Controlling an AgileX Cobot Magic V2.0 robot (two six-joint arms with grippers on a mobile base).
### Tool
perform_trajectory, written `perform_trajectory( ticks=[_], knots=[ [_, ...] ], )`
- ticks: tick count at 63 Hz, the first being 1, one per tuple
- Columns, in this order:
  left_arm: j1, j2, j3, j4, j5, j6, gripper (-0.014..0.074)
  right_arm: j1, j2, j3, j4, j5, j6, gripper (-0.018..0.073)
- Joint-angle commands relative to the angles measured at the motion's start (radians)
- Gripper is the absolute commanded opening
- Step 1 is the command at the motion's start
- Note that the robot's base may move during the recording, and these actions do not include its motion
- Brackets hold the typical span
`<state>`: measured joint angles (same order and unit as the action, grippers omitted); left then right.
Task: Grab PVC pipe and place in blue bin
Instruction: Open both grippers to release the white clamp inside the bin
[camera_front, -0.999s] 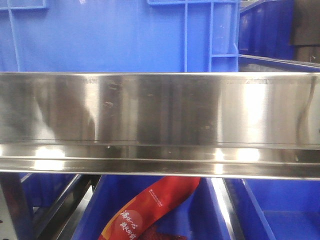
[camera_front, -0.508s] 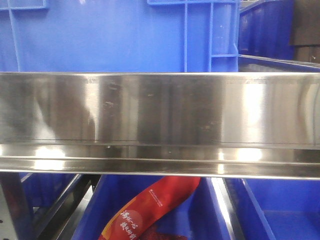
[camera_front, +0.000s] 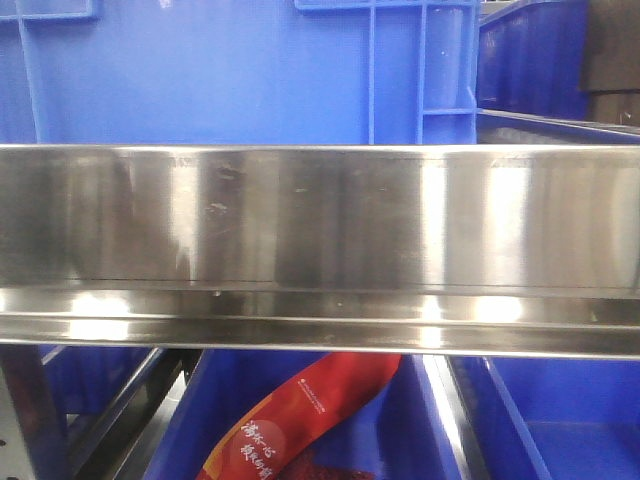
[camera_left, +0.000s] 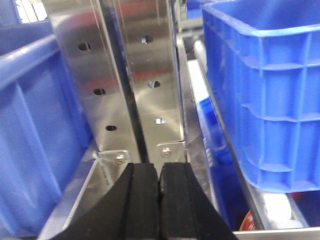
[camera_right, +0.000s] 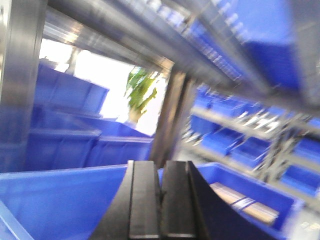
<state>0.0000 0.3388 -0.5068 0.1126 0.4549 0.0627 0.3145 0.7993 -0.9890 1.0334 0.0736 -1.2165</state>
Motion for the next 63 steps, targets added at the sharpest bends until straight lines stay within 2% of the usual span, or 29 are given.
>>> perform_trajectory(
  ticks=[1,22,37,63],
  knots=[
    [0.000,-0.030,0.031,-0.015,-0.061,-0.015,-0.0111,-0.004,-0.095,0.070,-0.004,-0.074,-0.005,-0.0162],
    [0.000,-0.134,0.112,-0.026,-0.107,-0.015,-0.0111,-0.004,-0.354,0.297,0.032,-0.170,-0.005,-0.0162],
    [0.000,-0.200,0.175,-0.071,-0.104,-0.015,-0.0111,-0.004,-0.467,0.422,0.064,-0.210,-0.005,-0.0162],
    [0.000,-0.205,0.175,-0.073,-0.106,-0.015,-0.0111,-0.004,-0.483,0.433,0.064,-0.107,-0.005,-0.0162]
  ],
)
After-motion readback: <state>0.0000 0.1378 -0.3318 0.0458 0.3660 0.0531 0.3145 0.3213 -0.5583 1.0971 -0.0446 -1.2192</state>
